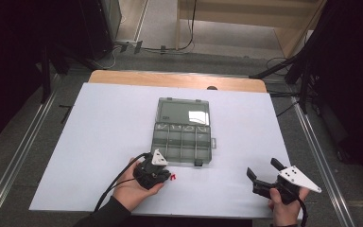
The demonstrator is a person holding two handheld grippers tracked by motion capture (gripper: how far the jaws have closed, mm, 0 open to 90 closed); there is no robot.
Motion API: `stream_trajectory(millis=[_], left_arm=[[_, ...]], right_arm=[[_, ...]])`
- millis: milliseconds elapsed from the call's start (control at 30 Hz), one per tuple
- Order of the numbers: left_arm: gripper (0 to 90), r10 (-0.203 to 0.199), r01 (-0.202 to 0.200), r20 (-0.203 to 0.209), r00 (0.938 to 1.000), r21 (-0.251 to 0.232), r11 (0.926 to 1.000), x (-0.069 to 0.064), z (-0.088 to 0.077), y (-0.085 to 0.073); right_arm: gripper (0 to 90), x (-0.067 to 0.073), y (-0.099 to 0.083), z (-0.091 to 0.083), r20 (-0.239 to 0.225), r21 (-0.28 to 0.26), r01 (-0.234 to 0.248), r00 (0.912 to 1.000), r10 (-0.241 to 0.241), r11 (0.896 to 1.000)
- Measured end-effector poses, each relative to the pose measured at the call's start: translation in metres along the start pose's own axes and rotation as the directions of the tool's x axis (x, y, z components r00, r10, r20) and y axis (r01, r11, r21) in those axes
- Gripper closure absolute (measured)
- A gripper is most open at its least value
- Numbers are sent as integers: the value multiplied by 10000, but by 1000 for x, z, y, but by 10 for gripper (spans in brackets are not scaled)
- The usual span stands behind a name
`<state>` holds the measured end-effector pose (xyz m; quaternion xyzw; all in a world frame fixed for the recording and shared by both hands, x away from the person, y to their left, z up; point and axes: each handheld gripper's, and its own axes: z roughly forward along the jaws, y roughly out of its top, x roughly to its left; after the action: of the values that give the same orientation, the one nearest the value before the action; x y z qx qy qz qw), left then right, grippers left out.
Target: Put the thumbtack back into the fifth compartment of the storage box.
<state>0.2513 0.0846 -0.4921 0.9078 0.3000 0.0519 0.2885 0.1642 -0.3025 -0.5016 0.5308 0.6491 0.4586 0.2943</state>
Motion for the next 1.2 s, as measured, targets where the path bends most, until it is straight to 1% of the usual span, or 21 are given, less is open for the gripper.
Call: stream_trajectory(millis=[100,167,267,333,433,467,600,700,1000,1100,1200], left_arm=[[851,-141,142,127,9998,-85,9999,1,0,0],[852,-108,110,223,9997,-83,9999,3,0,-1],[853,-200,206,398,9990,-137,9997,5,0,-1],[854,-142,146,395,9991,-110,9998,6,-1,-1],[856,-119,127,424,9990,-180,9998,6,-3,0],[855,-190,202,462,9988,-264,9994,6,-3,0],[856,-128,142,432,9990,-329,9994,7,-7,1],[856,-201,224,472,9987,-496,9985,8,-9,2],[855,-188,228,598,9980,-670,9975,11,-18,5],[856,-298,349,635,9975,-809,9961,12,-20,6],[856,-283,340,665,9974,-870,9956,14,-23,8]], right_arm=[[33,0,0,0,-2,-13,48,10000,-48,10000],[33,1,0,0,-3,-19,34,10000,-34,10000],[34,0,0,0,2,-20,40,10000,-40,10000],[35,0,0,1,27,8,53,10000,-53,10000],[35,0,0,1,26,20,55,10000,-55,10000],[35,0,0,0,32,14,57,10000,-57,10000],[42,0,0,0,10,-9,84,10000,-84,10000],[43,0,0,0,16,-61,97,10000,-97,9999],[43,1,0,0,26,-80,92,10000,-92,9999],[43,1,0,0,28,-73,114,9999,-114,9999],[43,1,0,0,21,-66,151,9999,-150,9999]])
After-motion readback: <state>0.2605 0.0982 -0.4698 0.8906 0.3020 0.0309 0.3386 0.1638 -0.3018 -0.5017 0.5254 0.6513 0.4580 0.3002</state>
